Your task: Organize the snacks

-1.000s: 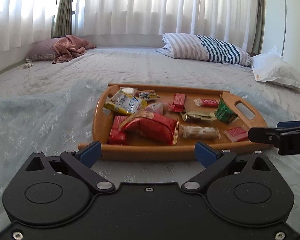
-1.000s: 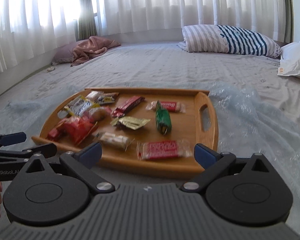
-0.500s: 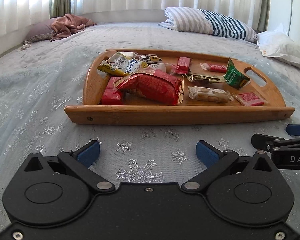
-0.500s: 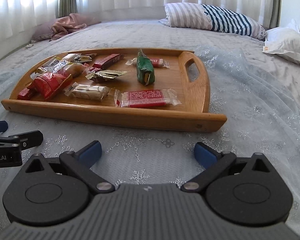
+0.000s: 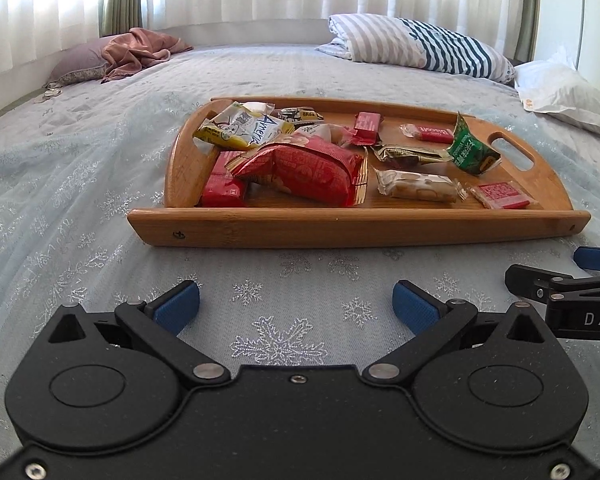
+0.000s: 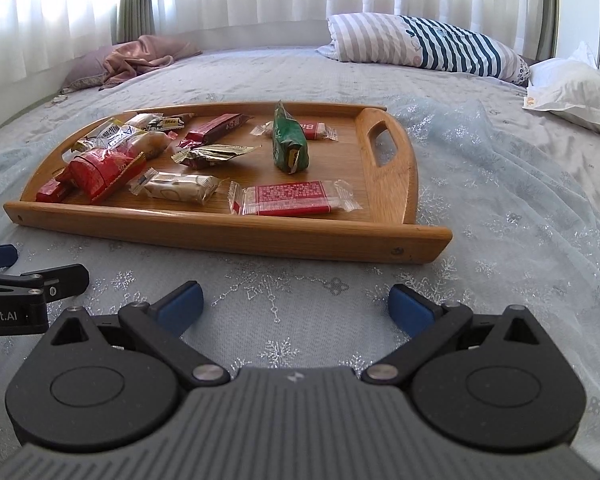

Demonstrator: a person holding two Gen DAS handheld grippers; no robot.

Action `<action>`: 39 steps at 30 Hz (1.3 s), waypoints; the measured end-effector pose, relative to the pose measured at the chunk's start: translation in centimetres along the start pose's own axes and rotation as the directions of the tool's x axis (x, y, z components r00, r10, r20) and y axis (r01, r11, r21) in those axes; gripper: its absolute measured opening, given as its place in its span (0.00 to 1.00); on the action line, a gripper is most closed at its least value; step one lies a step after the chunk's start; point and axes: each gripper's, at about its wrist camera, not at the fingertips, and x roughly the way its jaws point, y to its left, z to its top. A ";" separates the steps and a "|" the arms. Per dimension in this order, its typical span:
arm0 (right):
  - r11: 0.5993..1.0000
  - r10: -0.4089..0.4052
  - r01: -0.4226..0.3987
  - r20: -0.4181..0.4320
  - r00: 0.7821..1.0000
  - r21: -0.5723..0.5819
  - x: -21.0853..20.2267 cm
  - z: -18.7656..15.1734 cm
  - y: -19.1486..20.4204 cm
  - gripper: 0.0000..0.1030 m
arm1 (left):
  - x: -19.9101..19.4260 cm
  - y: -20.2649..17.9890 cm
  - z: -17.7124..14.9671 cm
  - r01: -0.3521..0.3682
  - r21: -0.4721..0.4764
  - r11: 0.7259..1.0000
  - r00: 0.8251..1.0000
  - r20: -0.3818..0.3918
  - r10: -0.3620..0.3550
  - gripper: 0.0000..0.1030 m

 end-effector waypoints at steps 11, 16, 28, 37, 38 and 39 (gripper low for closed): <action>1.000 0.000 0.000 0.004 1.000 0.003 0.0 -0.1 0.0 1.00 | 0.0 0.0 0.0 -0.001 0.001 1.000 1.000 0.003 0.001 1.00; 1.000 0.002 -0.002 0.005 1.000 0.005 0.0 -0.1 0.0 1.00 | 0.1 0.0 -0.1 -0.002 0.002 1.000 1.000 0.003 0.002 1.00; 1.000 0.003 -0.003 0.011 1.000 0.007 -0.1 0.0 0.0 1.00 | 0.1 0.0 -0.1 -0.002 0.002 1.000 1.000 0.002 0.002 1.00; 1.000 0.003 -0.003 0.012 1.000 0.007 -0.2 -0.1 -0.1 1.00 | 0.1 0.0 -0.1 -0.003 0.003 1.000 1.000 0.002 0.003 1.00; 1.000 0.003 -0.003 0.012 1.000 0.007 -0.2 -0.1 -0.1 1.00 | 0.1 0.0 -0.1 -0.003 0.003 1.000 1.000 0.002 0.003 1.00; 1.000 0.003 -0.003 0.013 1.000 0.007 -0.2 -0.1 -0.1 1.00 | 0.1 0.0 -0.1 -0.003 0.002 1.000 1.000 0.002 0.003 1.00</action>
